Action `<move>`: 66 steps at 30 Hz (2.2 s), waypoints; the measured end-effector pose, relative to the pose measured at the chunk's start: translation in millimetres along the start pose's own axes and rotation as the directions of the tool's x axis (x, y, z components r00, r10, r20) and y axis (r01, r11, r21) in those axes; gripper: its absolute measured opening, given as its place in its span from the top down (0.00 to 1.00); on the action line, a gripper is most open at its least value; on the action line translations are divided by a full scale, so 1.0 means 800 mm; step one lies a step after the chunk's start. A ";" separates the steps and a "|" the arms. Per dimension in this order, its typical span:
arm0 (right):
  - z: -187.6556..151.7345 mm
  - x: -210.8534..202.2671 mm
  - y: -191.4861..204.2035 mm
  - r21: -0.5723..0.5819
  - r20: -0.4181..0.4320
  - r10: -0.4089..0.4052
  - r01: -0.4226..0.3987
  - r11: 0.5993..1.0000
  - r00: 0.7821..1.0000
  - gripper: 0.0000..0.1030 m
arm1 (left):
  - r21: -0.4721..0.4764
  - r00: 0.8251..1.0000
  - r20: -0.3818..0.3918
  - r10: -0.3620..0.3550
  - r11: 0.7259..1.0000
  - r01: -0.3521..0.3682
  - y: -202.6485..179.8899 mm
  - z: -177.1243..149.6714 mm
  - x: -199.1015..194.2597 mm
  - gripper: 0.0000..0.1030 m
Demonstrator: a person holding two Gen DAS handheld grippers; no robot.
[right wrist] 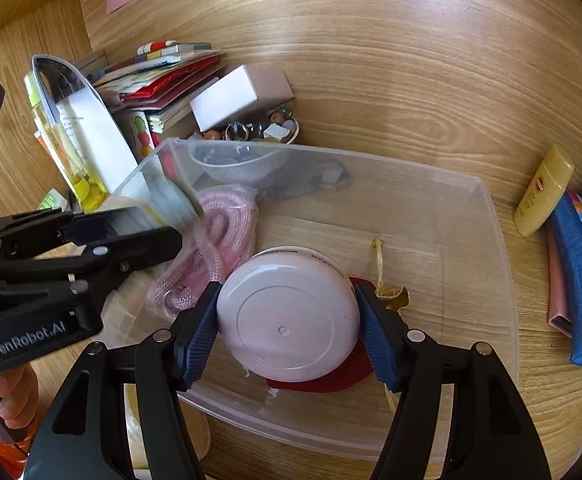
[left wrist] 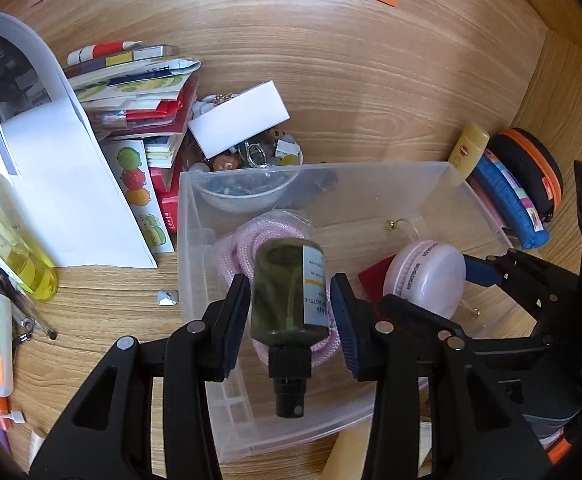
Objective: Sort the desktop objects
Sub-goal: 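Carry the green bottle and pink compact into the clear box and release, then move both grippers back toward the teal bottle and white cloth bag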
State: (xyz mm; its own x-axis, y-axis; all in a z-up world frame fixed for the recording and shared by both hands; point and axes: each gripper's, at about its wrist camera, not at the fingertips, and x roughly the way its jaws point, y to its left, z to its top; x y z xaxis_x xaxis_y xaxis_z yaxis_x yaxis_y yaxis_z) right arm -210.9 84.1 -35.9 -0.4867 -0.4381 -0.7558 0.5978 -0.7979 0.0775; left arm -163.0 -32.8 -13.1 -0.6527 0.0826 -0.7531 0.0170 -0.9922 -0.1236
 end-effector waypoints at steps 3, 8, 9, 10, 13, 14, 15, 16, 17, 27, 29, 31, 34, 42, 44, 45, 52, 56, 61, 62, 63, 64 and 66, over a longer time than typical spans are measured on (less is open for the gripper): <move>-0.001 0.000 -0.002 0.011 -0.004 0.012 -0.012 1.000 1.000 0.40 | 0.005 1.000 -0.001 0.006 1.000 -0.006 -0.002 -0.001 0.001 0.60; 0.000 0.001 -0.002 0.012 0.002 0.013 -0.013 1.000 1.000 0.40 | 0.004 1.000 0.008 -0.001 1.000 0.001 0.000 -0.001 -0.002 0.60; 0.000 0.000 -0.001 0.006 0.008 0.009 -0.009 1.000 1.000 0.40 | 0.007 1.000 0.014 0.002 1.000 -0.002 0.000 -0.001 -0.004 0.60; 0.000 -0.001 0.000 -0.001 0.015 0.001 -0.001 1.000 1.000 0.40 | 0.014 1.000 0.022 0.011 1.000 -0.012 -0.002 -0.002 -0.006 0.60; 0.000 -0.004 0.003 -0.020 0.031 -0.015 0.016 1.000 0.999 0.40 | 0.031 0.999 0.043 0.027 0.999 -0.028 -0.007 -0.004 -0.011 0.60; 0.000 -0.006 0.004 -0.026 0.040 -0.020 0.021 0.999 0.999 0.40 | 0.033 0.998 0.047 0.029 0.999 -0.031 -0.008 -0.004 -0.012 0.59; 0.000 -0.010 0.005 -0.035 0.053 -0.027 0.029 0.999 0.998 0.40 | 0.033 0.998 0.053 0.034 0.999 -0.036 -0.008 -0.005 -0.013 0.58; -0.001 -0.012 0.007 -0.040 0.062 -0.031 0.033 0.999 0.998 0.39 | 0.033 0.998 0.057 0.038 0.999 -0.040 -0.009 -0.005 -0.013 0.57; -0.001 -0.014 0.008 -0.046 0.073 -0.036 0.039 0.998 0.997 0.39 | 0.033 0.997 0.061 0.041 0.999 -0.043 -0.009 -0.005 -0.013 0.56; -0.005 -0.029 0.008 -0.061 0.142 -0.071 0.080 0.995 0.987 0.32 | 0.023 0.989 0.144 0.037 0.999 -0.041 -0.005 -0.004 -0.033 0.34; -0.007 -0.033 0.005 -0.057 0.175 -0.076 0.087 0.995 0.982 0.31 | 0.019 0.986 0.162 0.042 0.999 -0.046 -0.005 -0.006 -0.038 0.28; -0.009 -0.039 0.002 -0.049 0.202 -0.052 0.064 0.997 0.978 0.28 | 0.010 0.983 0.177 0.041 0.999 -0.044 -0.004 -0.007 -0.042 0.25; -0.011 -0.054 -0.004 -0.032 0.242 0.007 0.000 0.999 0.970 0.18 | -0.019 0.978 0.203 0.039 0.999 -0.036 -0.001 -0.011 -0.050 0.23; -0.025 -0.097 -0.005 -0.003 0.316 -0.128 0.136 0.991 0.940 0.00 | -0.075 0.966 0.259 0.010 0.997 0.009 0.009 -0.023 -0.080 0.01; -0.032 -0.100 -0.006 -0.008 0.311 -0.135 0.145 0.989 0.941 0.00 | -0.077 0.967 0.256 0.006 0.997 0.014 0.011 -0.027 -0.086 0.01; -0.037 -0.103 -0.006 -0.010 0.309 -0.139 0.149 0.989 0.941 0.00 | -0.077 0.969 0.248 0.004 0.997 0.016 0.011 -0.028 -0.088 0.01; -0.067 -0.125 -0.007 -0.002 0.297 -0.164 0.172 0.985 0.941 0.00 | -0.017 0.977 0.211 0.004 1.000 -0.001 0.007 -0.046 -0.106 0.01; -0.082 -0.144 -0.007 0.001 0.306 -0.168 0.176 0.984 0.937 0.00 | -0.015 0.984 0.179 0.011 1.000 -0.009 0.005 -0.060 -0.116 0.01; -0.102 -0.167 -0.014 0.020 0.315 -0.178 0.180 0.983 0.932 0.00 | -0.043 0.993 0.110 0.037 0.999 -0.032 0.014 -0.071 -0.116 0.01; -0.107 -0.171 -0.015 0.024 0.311 -0.180 0.182 0.983 0.933 0.00 | -0.050 0.993 0.107 0.043 0.998 -0.037 0.015 -0.075 -0.117 0.01; -0.110 -0.173 -0.016 0.026 0.308 -0.183 0.184 0.983 0.934 0.00 | -0.054 0.994 0.105 0.041 0.998 -0.036 0.017 -0.078 -0.118 0.01; -0.115 -0.177 -0.017 0.030 0.306 -0.185 0.185 0.982 0.934 0.00 | -0.056 0.994 0.103 0.038 0.998 -0.032 0.018 -0.084 -0.119 0.01; -0.125 -0.182 -0.021 0.039 0.300 -0.194 0.191 0.981 0.934 0.00 | -0.048 0.993 0.105 0.046 0.998 -0.041 0.016 -0.093 -0.122 0.01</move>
State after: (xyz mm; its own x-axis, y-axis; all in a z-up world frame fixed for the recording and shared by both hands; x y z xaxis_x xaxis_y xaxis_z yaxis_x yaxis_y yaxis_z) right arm -86.3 202.9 7.6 -0.7618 -0.3784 -0.5258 0.4680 -0.8827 -0.0430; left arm -42.4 -46.4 10.7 -0.7271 0.0270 -0.6860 0.0798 -0.9891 -0.1235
